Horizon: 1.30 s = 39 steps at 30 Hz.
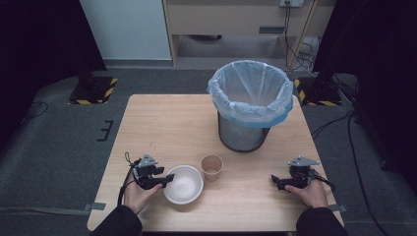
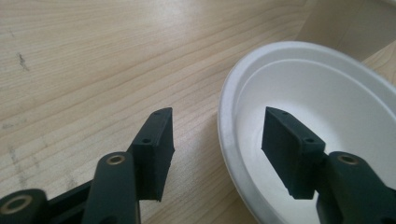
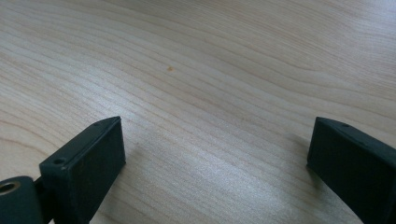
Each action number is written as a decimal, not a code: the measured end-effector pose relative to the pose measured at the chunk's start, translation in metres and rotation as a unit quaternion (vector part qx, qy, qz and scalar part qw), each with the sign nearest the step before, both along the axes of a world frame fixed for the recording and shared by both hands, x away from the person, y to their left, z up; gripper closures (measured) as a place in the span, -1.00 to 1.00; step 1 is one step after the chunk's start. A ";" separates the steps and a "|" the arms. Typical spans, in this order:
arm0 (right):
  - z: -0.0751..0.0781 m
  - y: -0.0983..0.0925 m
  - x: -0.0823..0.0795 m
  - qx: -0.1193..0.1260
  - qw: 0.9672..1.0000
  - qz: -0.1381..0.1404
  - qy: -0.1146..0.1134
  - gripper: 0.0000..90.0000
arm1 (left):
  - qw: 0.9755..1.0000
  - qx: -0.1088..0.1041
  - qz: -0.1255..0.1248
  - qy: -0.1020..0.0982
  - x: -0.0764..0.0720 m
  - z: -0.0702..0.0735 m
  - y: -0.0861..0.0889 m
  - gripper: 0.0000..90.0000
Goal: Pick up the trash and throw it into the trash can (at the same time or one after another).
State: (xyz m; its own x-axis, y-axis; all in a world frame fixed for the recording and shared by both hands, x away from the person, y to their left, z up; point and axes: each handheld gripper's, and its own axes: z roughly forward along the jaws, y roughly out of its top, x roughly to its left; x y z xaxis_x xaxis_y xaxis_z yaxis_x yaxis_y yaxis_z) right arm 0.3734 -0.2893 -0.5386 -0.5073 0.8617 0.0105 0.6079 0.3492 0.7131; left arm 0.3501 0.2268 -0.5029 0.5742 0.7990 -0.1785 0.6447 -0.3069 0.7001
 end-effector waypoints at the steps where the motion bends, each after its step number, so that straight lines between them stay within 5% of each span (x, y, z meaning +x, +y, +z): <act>1: 0.000 0.000 0.000 0.000 1.000 0.000 0.000 -0.90 | 1.000 0.003 -0.001 0.007 0.001 -0.001 0.000 0.04; 14: 0.000 0.000 0.000 0.001 1.000 0.000 0.000 -0.91 | 0.999 0.000 -0.009 0.048 0.002 -0.003 -0.002 0.64; 19: 0.000 0.000 0.000 0.000 1.000 0.000 0.001 -0.91 | 0.998 -0.020 -0.004 0.053 0.002 0.001 -0.001 0.76; 39: 0.000 0.000 0.000 0.000 1.000 0.000 0.001 -0.92 | 0.998 -0.052 0.032 -0.019 -0.005 0.026 0.016 0.84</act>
